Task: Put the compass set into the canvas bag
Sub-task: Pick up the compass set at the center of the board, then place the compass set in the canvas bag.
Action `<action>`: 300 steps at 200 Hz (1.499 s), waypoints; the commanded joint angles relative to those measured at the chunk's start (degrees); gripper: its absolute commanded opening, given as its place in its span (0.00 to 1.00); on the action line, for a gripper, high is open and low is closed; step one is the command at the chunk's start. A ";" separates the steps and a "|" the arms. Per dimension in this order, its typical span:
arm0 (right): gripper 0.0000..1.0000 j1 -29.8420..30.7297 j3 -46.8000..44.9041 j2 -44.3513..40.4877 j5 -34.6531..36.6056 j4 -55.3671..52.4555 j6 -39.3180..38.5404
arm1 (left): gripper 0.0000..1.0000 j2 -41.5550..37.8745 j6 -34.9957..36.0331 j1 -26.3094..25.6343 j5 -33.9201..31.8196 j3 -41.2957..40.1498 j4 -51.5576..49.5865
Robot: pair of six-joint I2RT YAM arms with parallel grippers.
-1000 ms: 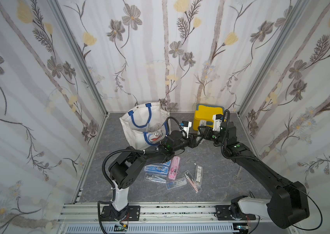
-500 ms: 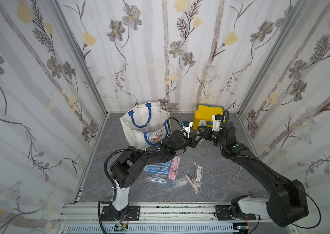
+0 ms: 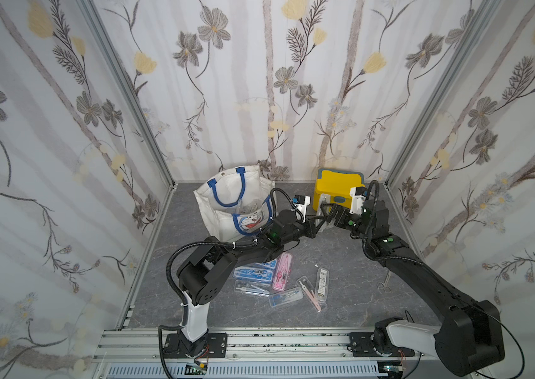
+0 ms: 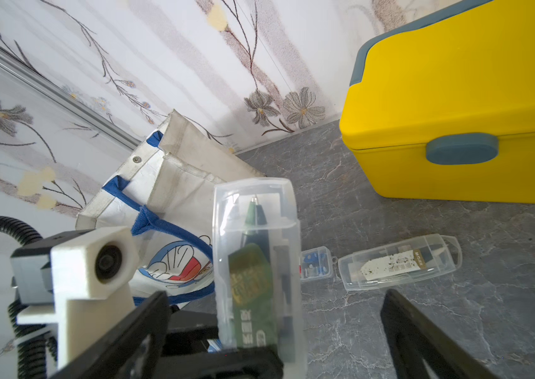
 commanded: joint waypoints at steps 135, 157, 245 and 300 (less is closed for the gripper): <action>1.00 -2.19 -5.18 -3.49 3.03 2.27 -5.11 | 0.12 -18.46 23.67 16.62 -25.40 12.00 -47.10; 1.00 -2.19 -5.18 -2.53 3.21 1.88 -5.49 | 0.13 -17.30 25.76 19.37 -24.20 13.11 -51.62; 0.99 -2.28 -7.45 -0.40 4.09 0.72 -6.93 | 0.14 -4.69 32.56 25.02 -26.01 22.64 -64.74; 1.00 -2.37 -7.60 0.21 5.32 -0.98 -8.07 | 0.15 1.79 34.61 25.03 -29.32 25.82 -68.71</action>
